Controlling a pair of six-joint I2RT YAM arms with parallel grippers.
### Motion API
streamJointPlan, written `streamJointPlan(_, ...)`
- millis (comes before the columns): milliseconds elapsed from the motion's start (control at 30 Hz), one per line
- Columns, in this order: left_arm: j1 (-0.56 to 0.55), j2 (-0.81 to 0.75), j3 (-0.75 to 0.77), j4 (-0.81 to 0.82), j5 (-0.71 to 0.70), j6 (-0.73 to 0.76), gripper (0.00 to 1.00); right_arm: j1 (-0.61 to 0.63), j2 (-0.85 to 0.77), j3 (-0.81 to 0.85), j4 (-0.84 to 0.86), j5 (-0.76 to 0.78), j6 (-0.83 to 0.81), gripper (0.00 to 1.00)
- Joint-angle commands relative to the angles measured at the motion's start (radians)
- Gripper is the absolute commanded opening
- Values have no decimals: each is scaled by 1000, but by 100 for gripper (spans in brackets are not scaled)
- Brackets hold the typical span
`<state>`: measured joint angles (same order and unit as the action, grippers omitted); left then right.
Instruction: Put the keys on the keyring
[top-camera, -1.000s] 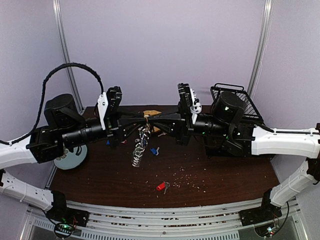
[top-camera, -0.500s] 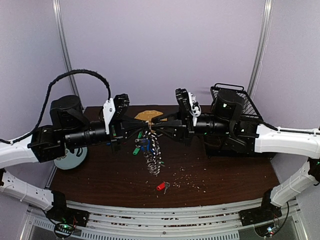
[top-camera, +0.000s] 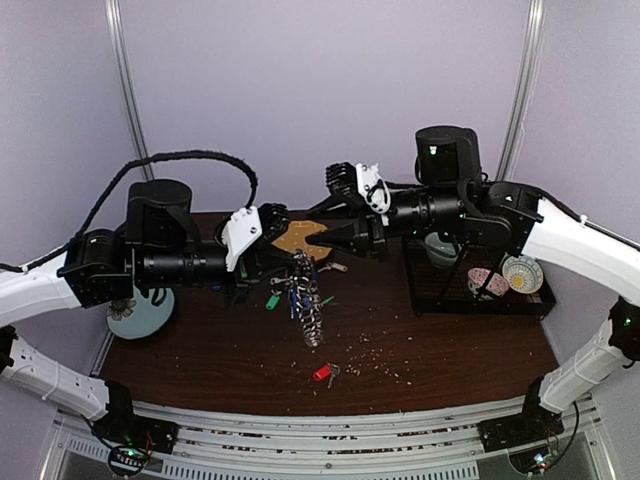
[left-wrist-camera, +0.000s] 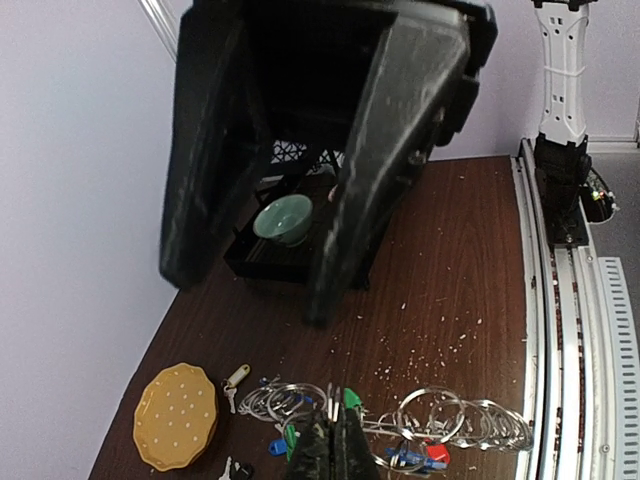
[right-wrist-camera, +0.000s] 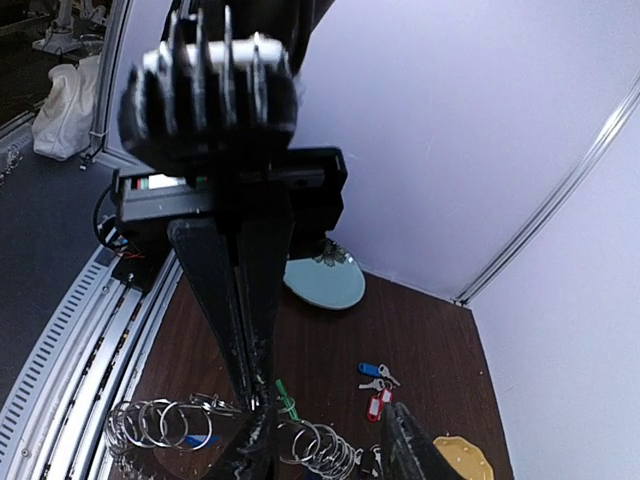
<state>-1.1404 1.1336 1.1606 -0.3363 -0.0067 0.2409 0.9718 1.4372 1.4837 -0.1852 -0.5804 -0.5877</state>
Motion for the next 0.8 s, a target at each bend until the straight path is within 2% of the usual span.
streamJointPlan(0,4,-8,41,33,-10,25,0,20,56,21,-151,-5,-57,35)
streamJointPlan(167,3,-21,20,62,6,21,0,24,49,-32,-76,-13,-11,28)
streamJointPlan(267,3,-20,17,63,10,16,0,28,48,-31,-37,-17,18,17)
streamJointPlan(400,4,-18,18,64,11,15,0,34,52,-22,-82,-10,-14,22)
streamJointPlan(533,2,-17,16,65,11,17,0,54,56,-20,-79,-1,1,19)
streamJointPlan(600,3,-17,16,64,14,18,0,62,59,-16,-76,9,-4,14)
streamJointPlan(700,2,-18,14,63,20,18,0,66,65,-5,-78,30,0,0)
streamJointPlan(767,3,-21,11,63,17,17,0,66,66,-1,-77,37,4,0)
